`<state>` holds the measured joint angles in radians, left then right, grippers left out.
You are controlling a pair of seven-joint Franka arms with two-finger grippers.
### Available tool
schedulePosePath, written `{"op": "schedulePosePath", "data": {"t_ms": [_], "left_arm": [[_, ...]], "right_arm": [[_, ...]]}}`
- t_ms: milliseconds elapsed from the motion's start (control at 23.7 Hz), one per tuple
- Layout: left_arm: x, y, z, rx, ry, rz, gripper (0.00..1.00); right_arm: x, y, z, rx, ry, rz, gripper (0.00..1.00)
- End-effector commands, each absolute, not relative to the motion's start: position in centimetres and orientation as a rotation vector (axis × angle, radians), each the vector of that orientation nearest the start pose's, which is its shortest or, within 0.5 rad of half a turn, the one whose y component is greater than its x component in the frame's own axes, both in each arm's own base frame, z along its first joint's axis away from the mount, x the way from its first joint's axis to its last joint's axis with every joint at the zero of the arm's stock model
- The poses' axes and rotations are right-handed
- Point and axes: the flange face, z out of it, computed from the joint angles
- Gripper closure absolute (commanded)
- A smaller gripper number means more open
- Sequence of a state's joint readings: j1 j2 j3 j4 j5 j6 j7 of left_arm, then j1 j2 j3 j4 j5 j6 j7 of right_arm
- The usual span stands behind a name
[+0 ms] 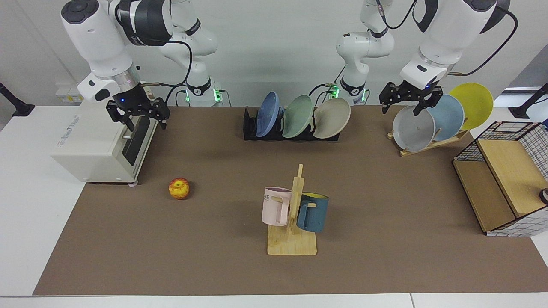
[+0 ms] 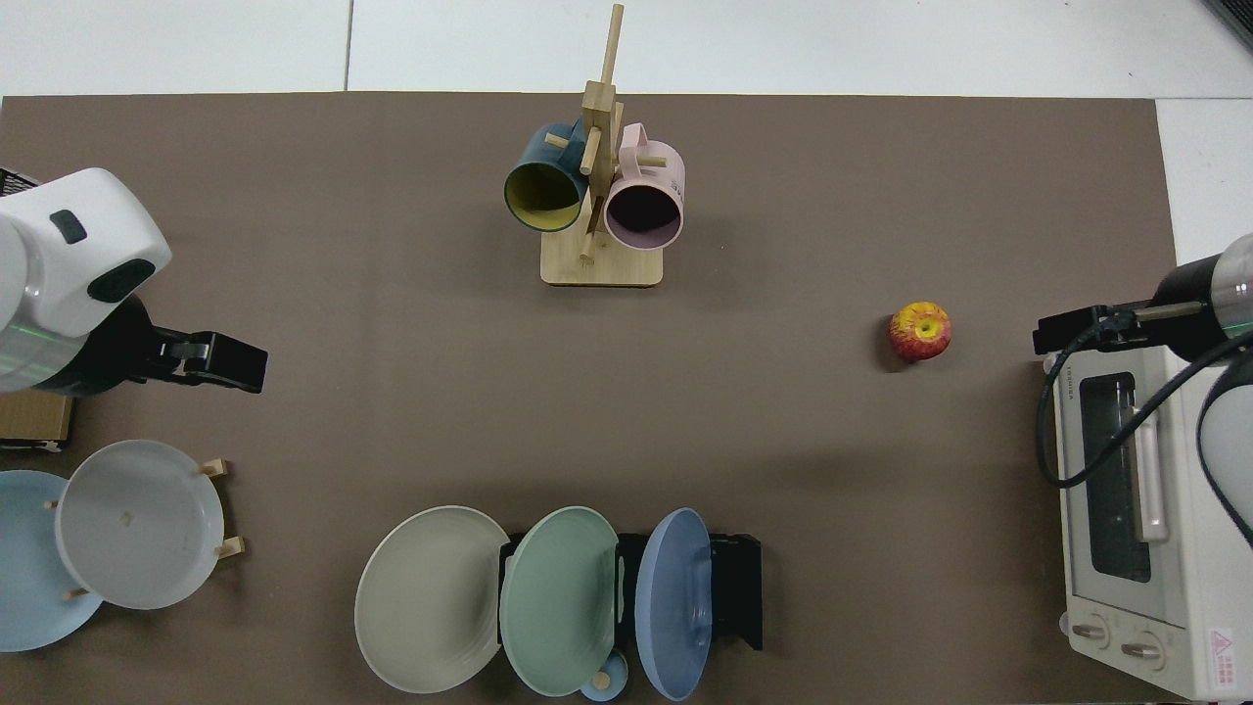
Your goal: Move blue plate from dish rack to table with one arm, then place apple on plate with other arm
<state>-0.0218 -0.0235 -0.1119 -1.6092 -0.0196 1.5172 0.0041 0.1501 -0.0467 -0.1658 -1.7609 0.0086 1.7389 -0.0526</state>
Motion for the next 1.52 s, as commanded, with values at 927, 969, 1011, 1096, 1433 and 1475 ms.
{"op": "schedulePosePath", "data": {"t_ms": [927,969,1011,1096,1433,1475], "left_arm": [[52.4,-8.1,62.6,-3.145,0.228,0.082,0.00],[52.2,-8.4,62.6,-3.144,0.228,0.085,0.00],[52.0,-8.8,62.7,-3.146,0.228,0.088,0.00],[51.8,-9.8,62.6,-3.155,0.241,0.092,0.00],[49.0,-15.3,61.8,-3.234,0.365,0.135,0.00],[48.6,-16.1,61.4,-3.237,0.386,0.149,0.00]], "right_arm": [[56.6,0.9,55.9,-3.124,-0.168,-0.233,0.00],[56.7,1.0,55.4,-3.126,-0.173,-0.223,0.00],[56.9,1.0,54.9,-3.128,-0.176,-0.212,0.00],[57.3,1.1,53.6,-3.129,-0.177,-0.176,0.00],[60.1,0.5,46.9,-3.148,-0.177,-0.161,0.00],[60.2,0.5,46.0,-3.149,-0.173,-0.147,0.00]]}}
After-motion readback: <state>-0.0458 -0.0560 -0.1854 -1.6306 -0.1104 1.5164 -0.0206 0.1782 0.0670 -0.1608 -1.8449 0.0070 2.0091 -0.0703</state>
